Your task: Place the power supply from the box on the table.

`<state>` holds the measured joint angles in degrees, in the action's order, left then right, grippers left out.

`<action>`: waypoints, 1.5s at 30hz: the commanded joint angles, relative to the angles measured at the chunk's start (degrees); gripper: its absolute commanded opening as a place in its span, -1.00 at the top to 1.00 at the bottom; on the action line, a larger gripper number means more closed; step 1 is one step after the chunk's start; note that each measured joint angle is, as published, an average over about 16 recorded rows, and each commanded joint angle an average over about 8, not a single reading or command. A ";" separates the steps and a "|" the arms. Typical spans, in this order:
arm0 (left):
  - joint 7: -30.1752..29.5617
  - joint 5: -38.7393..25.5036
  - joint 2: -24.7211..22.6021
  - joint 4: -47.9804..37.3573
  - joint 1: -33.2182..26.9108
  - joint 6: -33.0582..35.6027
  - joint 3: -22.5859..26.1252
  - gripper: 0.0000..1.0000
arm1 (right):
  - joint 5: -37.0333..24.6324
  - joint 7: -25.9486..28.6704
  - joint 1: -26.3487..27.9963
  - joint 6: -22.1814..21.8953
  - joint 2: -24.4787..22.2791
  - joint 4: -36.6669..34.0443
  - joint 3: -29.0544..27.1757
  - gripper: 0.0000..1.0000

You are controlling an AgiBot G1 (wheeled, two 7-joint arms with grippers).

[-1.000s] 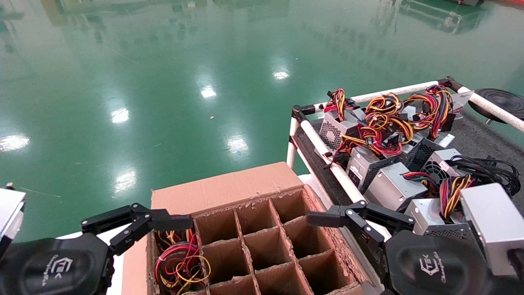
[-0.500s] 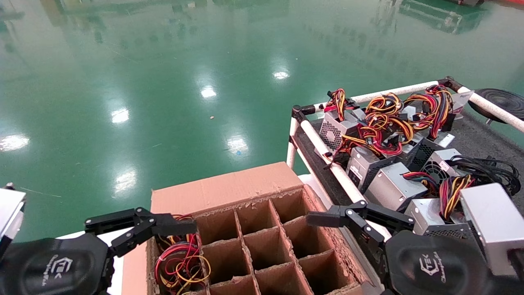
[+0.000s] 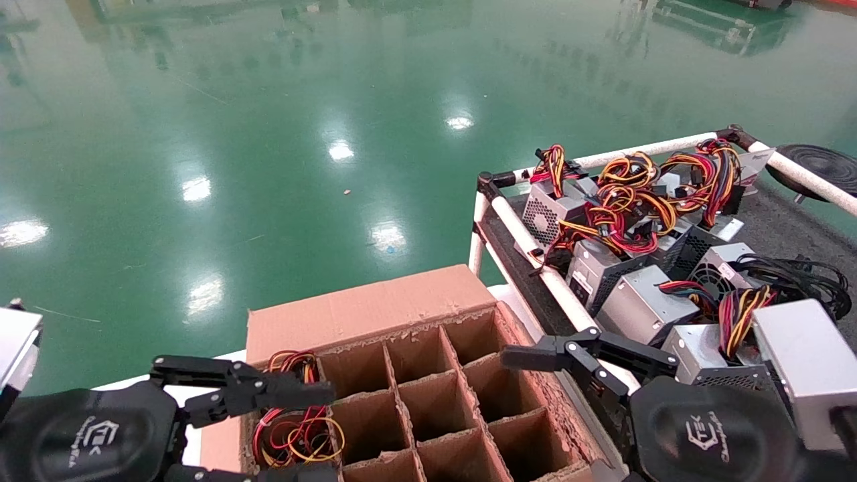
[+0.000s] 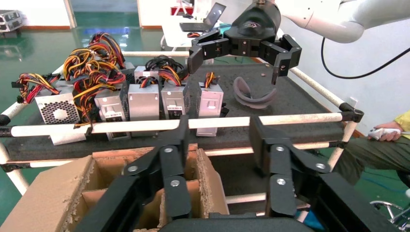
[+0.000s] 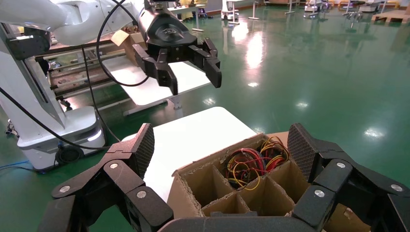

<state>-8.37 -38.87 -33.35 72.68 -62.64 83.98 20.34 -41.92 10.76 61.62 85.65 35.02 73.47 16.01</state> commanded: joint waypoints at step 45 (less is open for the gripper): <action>0.01 0.00 0.00 -0.02 -0.01 0.01 0.01 -1.00 | -6.27 -1.65 1.19 1.01 6.14 -4.13 5.08 -1.00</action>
<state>-8.36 -38.87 -33.35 72.66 -62.65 83.99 20.35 -48.33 8.93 63.26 86.77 41.39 68.86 21.13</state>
